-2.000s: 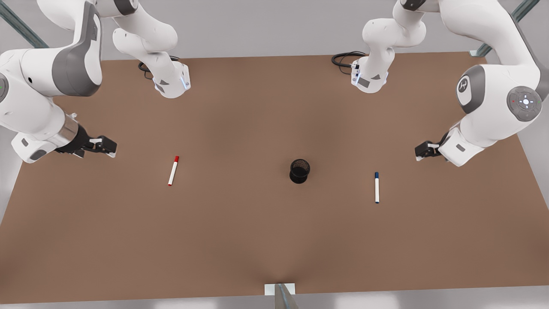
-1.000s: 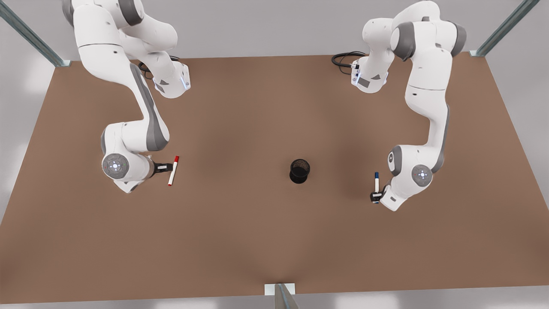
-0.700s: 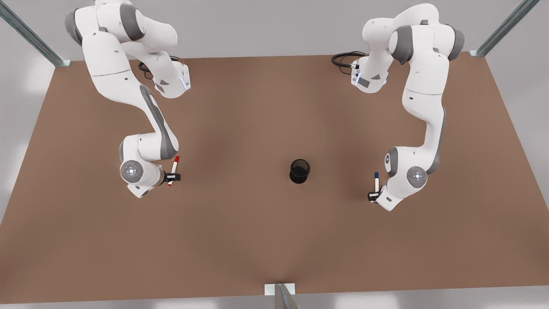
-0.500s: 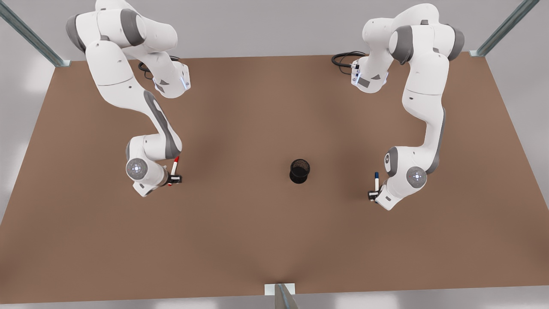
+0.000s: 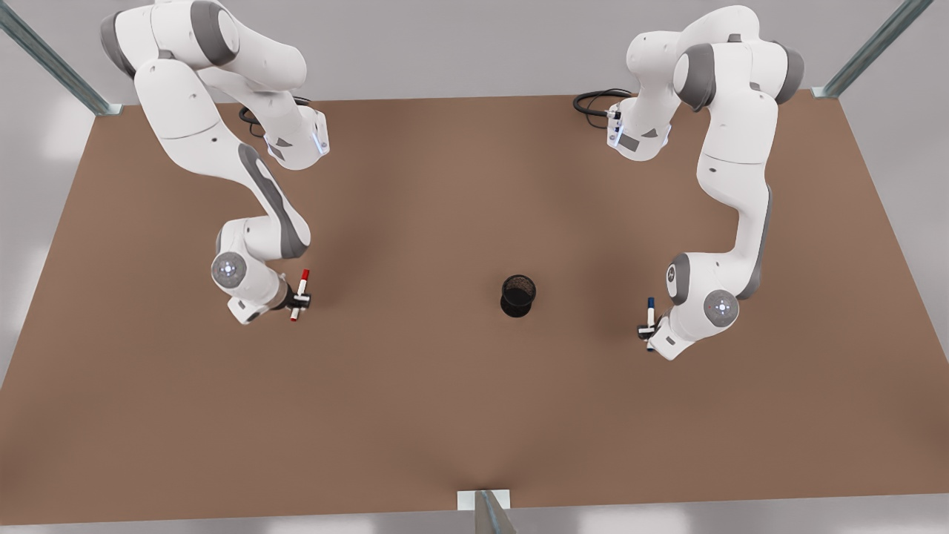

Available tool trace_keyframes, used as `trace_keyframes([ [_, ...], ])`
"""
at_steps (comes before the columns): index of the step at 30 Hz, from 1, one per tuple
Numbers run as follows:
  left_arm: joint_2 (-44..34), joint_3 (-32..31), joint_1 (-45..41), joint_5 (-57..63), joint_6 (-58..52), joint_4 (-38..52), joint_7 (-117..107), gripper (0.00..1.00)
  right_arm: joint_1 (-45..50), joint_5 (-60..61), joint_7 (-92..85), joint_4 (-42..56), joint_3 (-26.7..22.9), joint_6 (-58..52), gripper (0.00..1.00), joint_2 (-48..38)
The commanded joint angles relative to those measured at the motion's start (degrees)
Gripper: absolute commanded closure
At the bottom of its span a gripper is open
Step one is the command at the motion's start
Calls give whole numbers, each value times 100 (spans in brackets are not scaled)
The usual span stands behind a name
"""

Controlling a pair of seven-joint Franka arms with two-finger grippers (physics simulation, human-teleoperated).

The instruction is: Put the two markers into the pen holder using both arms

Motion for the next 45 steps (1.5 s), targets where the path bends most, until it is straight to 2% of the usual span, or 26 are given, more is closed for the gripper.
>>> trace_keyframes([
  [1, -5, 0, 0, 5, -30, 2, 266, 65, -1, 5, 111, -24, 4, 95, 56, -14],
  [8, -5, 9, -9, 5, -30, 2, 266, 69, -150, 5, 120, -77, 4, 95, 56, 83],
  [11, -32, 9, -9, 5, -30, 20, 266, 79, -124, 5, 120, -68, 12, 77, 57, 118],
  [13, -207, 9, 9, 5, -109, 64, 249, 79, -115, 5, 340, -77, 100, 68, 61, 127],
  [16, -708, 9, 123, -4, -829, 213, 706, 79, -124, 5, 349, -68, 100, 77, 67, 153],
  [18, -990, -44, 35, -13, -2225, 959, 855, 79, -124, 5, 349, -59, 100, 77, 75, 153],
  [19, -972, -97, -62, -109, -3290, 1698, 855, 79, -124, 5, 349, -59, 100, 77, 79, 153],
  [21, -1060, -395, -70, -662, -3344, 1839, 1504, 79, -124, 5, 349, -50, 100, 77, 79, 153],
  [22, -1130, -632, -88, -1339, -3353, 1918, 2488, 79, -124, 5, 340, -6, 109, 59, 79, 127],
  [24, -1236, -1160, -53, -1927, -3291, 2137, 3419, 79, -124, -3, 340, 292, 162, -387, 79, 13],
  [26, -1236, -1265, -132, -2869, -2755, 2147, 4976, 79, -124, -21, 305, 424, 188, -521, 79, -84],
  [28, -1227, -1555, -132, -3010, -2202, 2147, 5793, 79, -132, -21, 313, 766, 294, -853, 79, -181],
  [29, -1227, -1792, -141, -3019, -1641, 2129, 6215, 79, -132, -21, 313, 1486, 442, -1600, 79, -190],
  [30, -1218, -2004, -176, -3019, -1033, 2033, 6594, 79, -132, -21, 322, 1997, 548, -1883, 79, -190],
  [32, -1236, -2136, -308, -3054, -461, 1813, 7148, 79, -141, -30, 287, 2674, 830, -1900, 79, -233],
  [33, -1280, -2215, -308, -3466, -119, 1515, 7692, 79, -141, -30, 191, 2876, 917, -1979, 79, -392],
  [35, -1412, -2215, -457, -4282, 470, 1119, 8771, 79, -124, -47, 226, 3545, 1102, -2849, 79, -400],
  [38, -1816, -2215, -527, -5672, 1006, 319, 10689, 79, -115, -47, 243, 3527, 1129, -2955, 79, -445],
  [41, -1851, -2215, -826, -7334, 1701, -261, 12693, 79, -27, -47, 252, 3509, 1137, -2876, 79, -409],
  [45, -1939, -2215, -791, -7932, 1692, -551, 13573, 79, 131, -47, 270, 3509, 1129, -2735, 79, -365],
])
